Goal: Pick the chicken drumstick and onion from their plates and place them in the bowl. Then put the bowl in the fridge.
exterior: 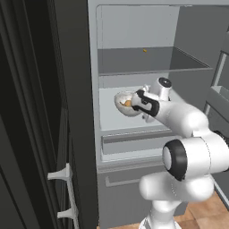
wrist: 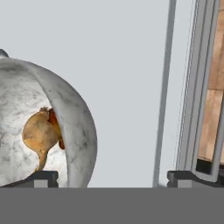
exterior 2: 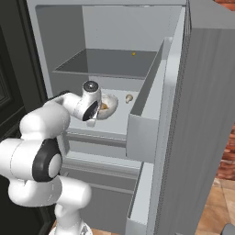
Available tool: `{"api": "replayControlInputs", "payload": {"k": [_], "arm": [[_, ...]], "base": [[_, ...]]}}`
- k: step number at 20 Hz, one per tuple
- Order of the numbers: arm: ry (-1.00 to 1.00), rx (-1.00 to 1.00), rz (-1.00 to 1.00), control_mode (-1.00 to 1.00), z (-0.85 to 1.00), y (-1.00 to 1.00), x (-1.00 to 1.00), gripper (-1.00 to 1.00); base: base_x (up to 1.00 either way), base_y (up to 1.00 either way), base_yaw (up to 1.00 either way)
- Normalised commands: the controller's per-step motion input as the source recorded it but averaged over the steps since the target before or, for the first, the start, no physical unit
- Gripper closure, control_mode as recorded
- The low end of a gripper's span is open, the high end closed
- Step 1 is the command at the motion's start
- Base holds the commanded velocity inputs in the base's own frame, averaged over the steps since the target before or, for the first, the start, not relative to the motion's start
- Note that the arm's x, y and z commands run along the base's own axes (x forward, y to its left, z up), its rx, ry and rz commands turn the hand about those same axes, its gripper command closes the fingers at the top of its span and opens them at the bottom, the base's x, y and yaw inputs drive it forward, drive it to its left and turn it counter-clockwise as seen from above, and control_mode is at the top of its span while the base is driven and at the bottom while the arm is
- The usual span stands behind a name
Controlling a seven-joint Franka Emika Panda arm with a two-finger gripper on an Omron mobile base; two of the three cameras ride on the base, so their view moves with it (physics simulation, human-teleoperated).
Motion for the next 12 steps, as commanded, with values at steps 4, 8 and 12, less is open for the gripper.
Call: {"api": "replayControlInputs", "payload": {"k": [4,8,12], "arm": [[0.00,0.00,0.00,-1.00,0.44,0.00,-0.32,-1.00],[0.00,0.00,0.00,-1.00,0.32,-0.02,-0.47,-1.00],[0.00,0.00,0.00,-1.00,0.13,-0.06,-0.61,-1.00]], "base": [[0.00,0.00,0.00],[0.00,0.00,0.00],[0.00,0.00,0.00]]}}
